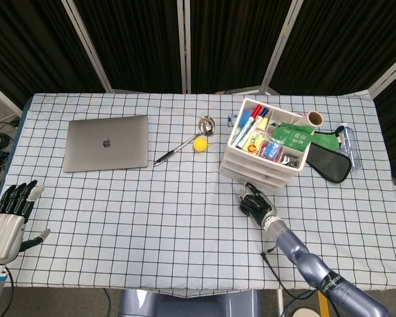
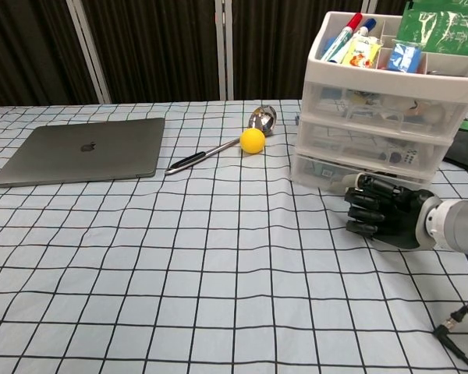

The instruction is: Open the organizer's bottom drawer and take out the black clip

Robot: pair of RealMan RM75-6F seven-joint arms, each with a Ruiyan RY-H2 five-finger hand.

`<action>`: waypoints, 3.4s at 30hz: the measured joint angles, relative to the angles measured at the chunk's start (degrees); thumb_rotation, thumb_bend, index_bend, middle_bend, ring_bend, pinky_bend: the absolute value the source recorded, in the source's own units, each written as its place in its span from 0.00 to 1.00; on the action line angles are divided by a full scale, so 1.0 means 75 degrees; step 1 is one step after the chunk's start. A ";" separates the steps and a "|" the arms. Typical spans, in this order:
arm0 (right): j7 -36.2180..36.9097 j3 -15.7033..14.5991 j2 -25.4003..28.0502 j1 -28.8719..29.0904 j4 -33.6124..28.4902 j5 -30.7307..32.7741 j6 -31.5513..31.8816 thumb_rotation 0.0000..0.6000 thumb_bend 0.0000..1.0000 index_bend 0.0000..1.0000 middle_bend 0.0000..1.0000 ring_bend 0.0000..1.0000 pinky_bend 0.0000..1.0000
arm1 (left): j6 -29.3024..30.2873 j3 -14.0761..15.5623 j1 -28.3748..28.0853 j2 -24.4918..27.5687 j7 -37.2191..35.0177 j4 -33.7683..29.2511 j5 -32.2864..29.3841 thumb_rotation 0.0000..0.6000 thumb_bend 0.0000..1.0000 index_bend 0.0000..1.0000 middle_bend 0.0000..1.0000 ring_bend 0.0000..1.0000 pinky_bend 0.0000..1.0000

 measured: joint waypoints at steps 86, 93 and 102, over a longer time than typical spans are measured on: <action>-0.9875 -0.2952 0.2111 0.0681 -0.3179 0.0253 0.4923 1.00 0.53 0.13 0.85 0.94 0.86 | 0.0300 -0.0007 0.0189 0.0274 -0.0087 -0.0296 0.0051 1.00 0.17 0.00 0.00 0.00 0.00; -0.9724 -0.3085 0.1995 0.0887 -0.3063 0.0499 0.4965 1.00 0.54 0.32 0.86 0.94 0.86 | 0.0273 -0.0003 0.0182 0.0273 -0.0076 -0.0302 0.0054 1.00 0.17 0.00 0.00 0.00 0.00; -0.9550 -0.3275 0.1884 0.0915 -0.3228 0.0189 0.5291 1.00 0.54 0.43 0.86 0.94 0.86 | 0.0263 -0.0006 0.0179 0.0277 -0.0079 -0.0305 0.0059 1.00 0.17 0.00 0.00 0.00 0.00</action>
